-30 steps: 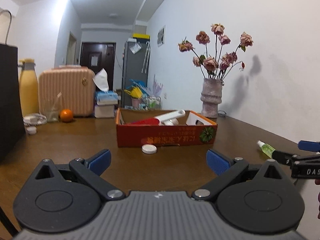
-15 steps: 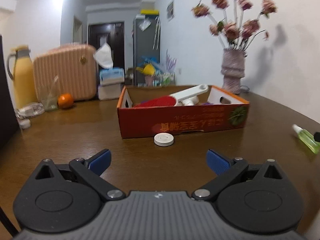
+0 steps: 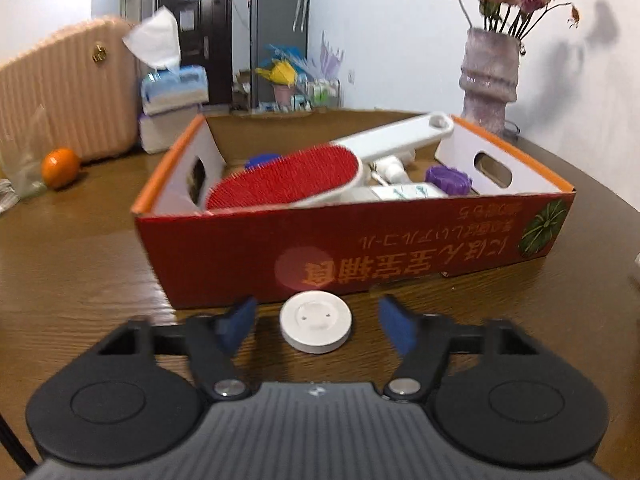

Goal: Organize rigid objects
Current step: 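Grasp the green spray bottle with the right tool while the left tool grasps the white round cap, then carry the green bottle and white cap into the box and open both tools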

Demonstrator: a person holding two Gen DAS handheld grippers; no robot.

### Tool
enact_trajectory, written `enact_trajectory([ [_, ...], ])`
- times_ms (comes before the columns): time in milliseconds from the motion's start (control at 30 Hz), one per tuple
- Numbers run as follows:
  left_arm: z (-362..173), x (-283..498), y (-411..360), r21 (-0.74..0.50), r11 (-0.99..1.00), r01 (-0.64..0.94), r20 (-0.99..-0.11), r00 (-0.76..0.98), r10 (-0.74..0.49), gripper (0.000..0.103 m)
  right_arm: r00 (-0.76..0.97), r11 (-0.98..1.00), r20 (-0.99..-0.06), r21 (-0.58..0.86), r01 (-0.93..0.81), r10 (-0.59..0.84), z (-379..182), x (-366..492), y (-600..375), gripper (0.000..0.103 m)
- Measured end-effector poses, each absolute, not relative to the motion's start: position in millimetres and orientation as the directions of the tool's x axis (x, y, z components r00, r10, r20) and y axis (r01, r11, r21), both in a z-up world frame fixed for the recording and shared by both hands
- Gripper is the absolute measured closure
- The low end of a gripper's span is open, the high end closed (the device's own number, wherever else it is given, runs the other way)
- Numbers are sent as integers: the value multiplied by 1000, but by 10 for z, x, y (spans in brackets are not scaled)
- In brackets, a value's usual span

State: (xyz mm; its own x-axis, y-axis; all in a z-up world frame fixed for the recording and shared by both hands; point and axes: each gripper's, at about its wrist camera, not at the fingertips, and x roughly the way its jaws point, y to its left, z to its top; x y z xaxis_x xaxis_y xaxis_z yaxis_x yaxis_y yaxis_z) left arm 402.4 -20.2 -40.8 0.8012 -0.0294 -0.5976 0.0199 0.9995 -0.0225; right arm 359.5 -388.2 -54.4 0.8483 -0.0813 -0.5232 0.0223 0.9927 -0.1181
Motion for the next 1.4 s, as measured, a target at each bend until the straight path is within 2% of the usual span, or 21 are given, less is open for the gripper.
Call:
enact_trajectory([
  [33,-426,4041,-203,-28,1000,14,-606,795,-28,50,844,993,-530,-118,26,-85,-557,3624,-3882,72],
  [67,-418,4037,-211,-18,1000,11,-598,801,-19,62,842,995,-534,-99,20,-70,-561,3641,-3894,73],
  [100,-416,4031,-212,-24,999,26,-595,803,-35,63,842,997,-536,-80,13,-54,-563,3645,-3893,73],
  [433,-403,3940,-176,-66,998,15,-588,807,-51,63,836,999,-549,-42,1,-23,-578,3651,-3885,73],
  [567,-375,3726,-194,-35,999,0,-571,821,-20,63,840,999,-542,1,-35,30,-521,3428,-3815,73],
  [700,-294,3409,-134,-86,996,12,-557,828,-58,63,841,996,-533,41,-79,89,-456,3157,-3665,73],
  [900,-21,2821,48,-125,992,3,-494,867,-65,63,859,985,-481,81,-153,173,-213,2722,-3412,73],
  [1167,405,2002,278,-167,986,11,-357,931,-71,63,893,970,-379,90,-225,243,198,2160,-3091,73],
  [1400,562,1618,395,-211,977,37,-288,953,-98,63,908,960,-314,67,-270,277,470,1780,-2865,73],
])
